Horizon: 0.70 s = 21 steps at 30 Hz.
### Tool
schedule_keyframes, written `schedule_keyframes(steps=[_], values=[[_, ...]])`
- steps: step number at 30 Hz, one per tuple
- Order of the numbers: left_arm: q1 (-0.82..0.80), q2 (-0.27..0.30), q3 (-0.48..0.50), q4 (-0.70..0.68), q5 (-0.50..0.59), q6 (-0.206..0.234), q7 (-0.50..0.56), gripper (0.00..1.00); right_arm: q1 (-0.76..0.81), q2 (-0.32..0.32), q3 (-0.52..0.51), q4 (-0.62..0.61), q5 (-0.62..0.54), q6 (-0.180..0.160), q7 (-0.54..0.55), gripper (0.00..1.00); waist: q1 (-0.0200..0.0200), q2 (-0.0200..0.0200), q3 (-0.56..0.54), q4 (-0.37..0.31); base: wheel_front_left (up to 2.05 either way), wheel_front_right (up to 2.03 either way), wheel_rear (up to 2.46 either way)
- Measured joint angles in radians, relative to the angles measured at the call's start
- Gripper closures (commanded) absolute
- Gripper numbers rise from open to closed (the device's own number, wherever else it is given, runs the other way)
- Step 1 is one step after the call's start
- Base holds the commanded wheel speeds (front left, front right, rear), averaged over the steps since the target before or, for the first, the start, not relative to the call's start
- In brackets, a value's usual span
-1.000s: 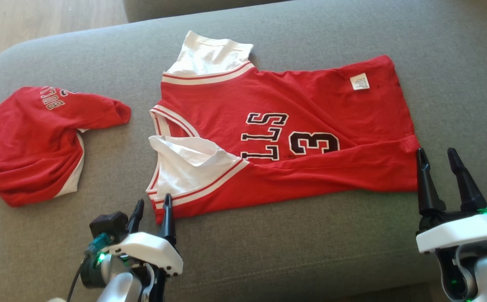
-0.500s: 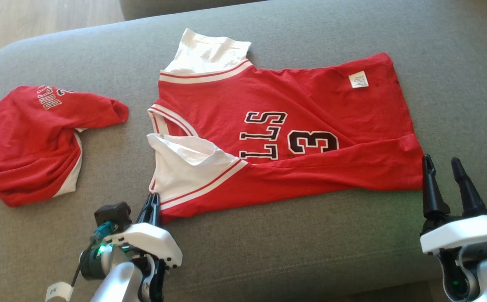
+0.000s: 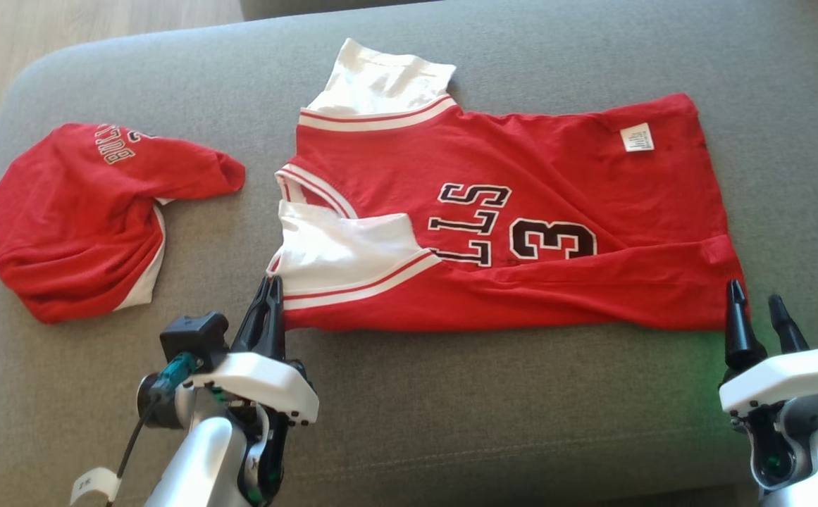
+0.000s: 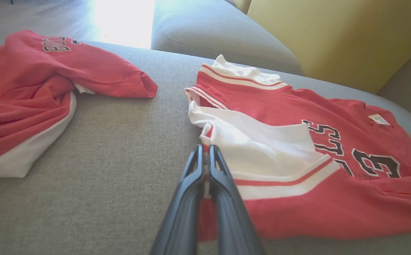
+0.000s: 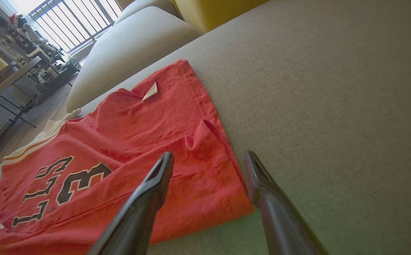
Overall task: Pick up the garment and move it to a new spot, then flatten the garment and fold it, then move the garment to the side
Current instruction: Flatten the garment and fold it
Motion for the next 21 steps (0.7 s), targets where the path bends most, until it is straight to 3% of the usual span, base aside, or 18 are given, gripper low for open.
schedule_keyframes(steps=[5,18,19,21], values=[[0.011,0.000,0.000,-0.032,0.018,-0.016,0.000,1.00,-0.055,0.003,-0.067,0.115,-0.028,0.000,0.015,0.00,0.0000,0.0000,0.011,0.016,0.00,0.00,0.00],[0.010,0.000,-0.002,-0.057,0.025,-0.016,0.000,1.00,-0.161,0.007,-0.087,0.263,-0.049,0.000,0.014,0.00,0.0000,0.0000,0.040,0.039,0.00,0.00,0.00],[0.010,0.000,-0.002,-0.057,0.025,-0.016,0.000,1.00,-0.166,0.006,-0.081,0.270,-0.041,0.000,0.015,0.16,0.0000,0.0000,0.039,0.039,0.00,0.00,0.00],[0.010,0.000,-0.002,-0.057,0.025,-0.016,0.000,1.00,-0.170,0.005,-0.059,0.277,-0.018,0.000,0.024,0.98,0.0000,0.0000,0.038,0.040,0.00,0.00,0.00]])
